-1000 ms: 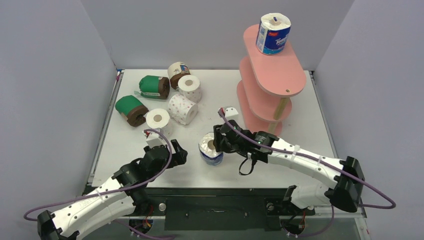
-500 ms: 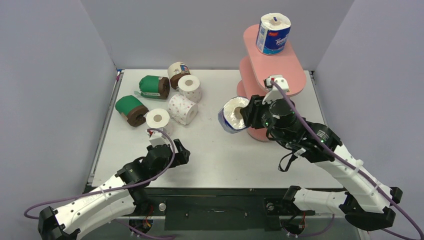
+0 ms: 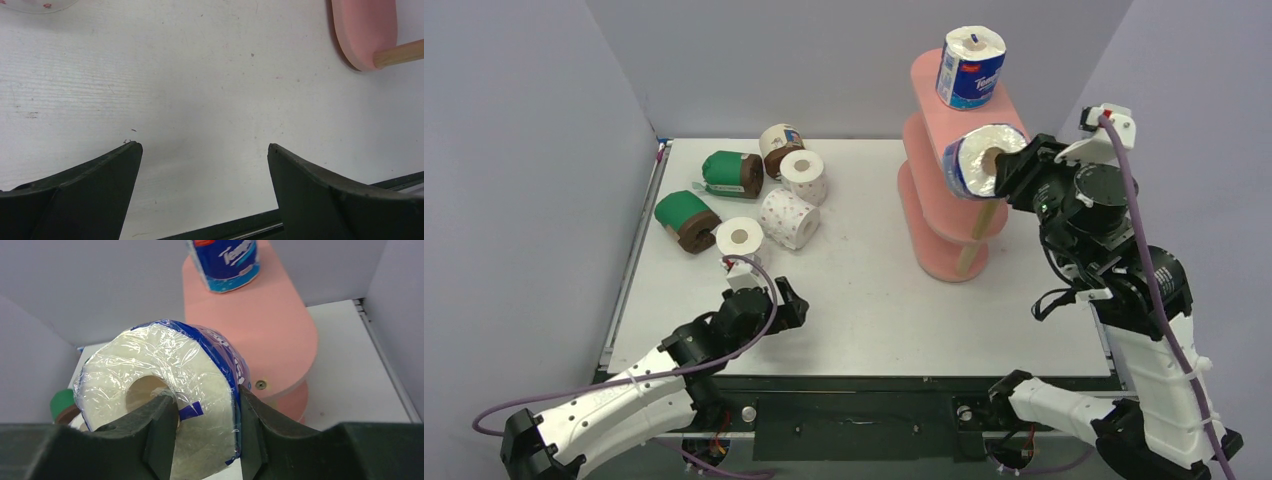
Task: Place and organize the paper towels onto the shelf
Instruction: Pick up the paper towel from the center of the board, then place the paper towel on the shelf.
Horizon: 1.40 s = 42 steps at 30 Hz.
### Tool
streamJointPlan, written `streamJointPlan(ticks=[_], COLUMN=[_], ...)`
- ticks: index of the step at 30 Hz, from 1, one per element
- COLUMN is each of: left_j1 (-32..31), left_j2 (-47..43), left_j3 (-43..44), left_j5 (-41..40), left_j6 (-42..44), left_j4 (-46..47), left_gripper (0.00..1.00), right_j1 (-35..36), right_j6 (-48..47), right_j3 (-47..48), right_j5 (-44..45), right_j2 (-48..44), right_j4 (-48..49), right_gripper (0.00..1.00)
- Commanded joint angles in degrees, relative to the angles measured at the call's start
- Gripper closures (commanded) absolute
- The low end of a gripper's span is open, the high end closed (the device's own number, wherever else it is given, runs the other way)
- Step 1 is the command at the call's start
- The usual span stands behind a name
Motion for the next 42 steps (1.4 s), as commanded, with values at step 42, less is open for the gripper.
streamJointPlan(ticks=[42], left_j1=[0.5], left_j2=[8.1], left_j3=[4.2], left_j5=[3.3], left_j6=[2.6], left_j4=[7.7], left_gripper=[0.03], right_j1=[-29.7], right_j6=[15.3], right_j3=[4.8], right_j5=[-18.0], right_j2=[14.8], right_j4=[14.5], right_gripper=[0.55])
